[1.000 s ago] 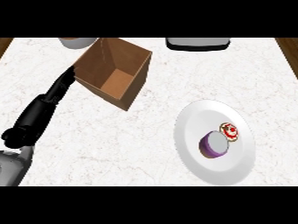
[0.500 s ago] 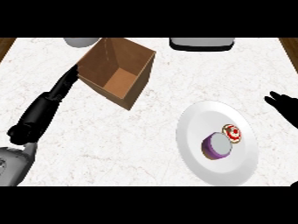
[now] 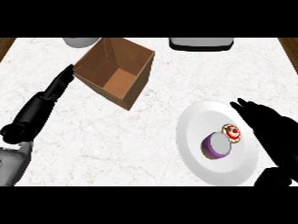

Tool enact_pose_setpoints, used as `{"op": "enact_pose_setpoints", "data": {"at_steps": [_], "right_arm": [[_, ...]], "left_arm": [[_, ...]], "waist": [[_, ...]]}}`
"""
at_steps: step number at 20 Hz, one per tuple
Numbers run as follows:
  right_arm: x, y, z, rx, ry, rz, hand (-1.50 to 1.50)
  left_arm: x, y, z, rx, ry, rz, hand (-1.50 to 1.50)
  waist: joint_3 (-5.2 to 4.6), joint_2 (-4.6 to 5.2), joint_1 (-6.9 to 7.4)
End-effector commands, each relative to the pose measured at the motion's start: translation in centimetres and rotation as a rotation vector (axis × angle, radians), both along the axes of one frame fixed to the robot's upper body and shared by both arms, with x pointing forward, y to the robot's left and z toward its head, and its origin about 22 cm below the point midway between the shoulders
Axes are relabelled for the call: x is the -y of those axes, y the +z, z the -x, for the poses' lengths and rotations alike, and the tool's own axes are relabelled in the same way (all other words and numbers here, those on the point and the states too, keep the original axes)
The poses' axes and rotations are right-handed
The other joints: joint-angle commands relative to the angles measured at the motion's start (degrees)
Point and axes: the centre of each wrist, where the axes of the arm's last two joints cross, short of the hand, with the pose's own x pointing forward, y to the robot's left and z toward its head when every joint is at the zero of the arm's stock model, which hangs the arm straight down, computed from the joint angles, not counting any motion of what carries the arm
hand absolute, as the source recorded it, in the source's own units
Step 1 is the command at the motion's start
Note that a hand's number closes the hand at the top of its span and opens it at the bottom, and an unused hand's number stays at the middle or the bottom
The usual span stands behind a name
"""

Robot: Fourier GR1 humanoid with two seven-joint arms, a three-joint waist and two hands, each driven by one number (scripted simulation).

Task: Pick the cupcake from the plate and place it in the cardboard box

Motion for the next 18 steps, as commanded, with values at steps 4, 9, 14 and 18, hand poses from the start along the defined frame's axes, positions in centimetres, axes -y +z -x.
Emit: {"op": "enact_pose_setpoints", "data": {"at_steps": [4,9,14,18], "right_arm": [[-1.6,-1.1,-1.7,-0.032,-0.038,0.046,-1.5],[-2.0,-3.4,-2.5,0.01,-0.066,0.084,-1.5],[-2.4,-4.4,-1.8,-0.006,-0.068,0.117,-1.5],[-3.2,-6.2,-4.2,-0.034,-0.08,0.158,-1.5]], "left_arm": [[1.2,-0.3,1.2,-0.014,0.025,0.003,0.0],[0.2,1.0,0.0,0.014,0.022,-0.013,0.0],[-0.1,0.0,1.5,-0.015,0.015,-0.016,0.0],[-0.9,-0.9,-0.2,0.004,0.014,-0.012,0.0]], "waist": [[0.06,-0.13,-0.46],[0.07,-0.1,-0.6],[0.07,-0.15,-0.6],[0.05,-0.02,-0.6]]}}
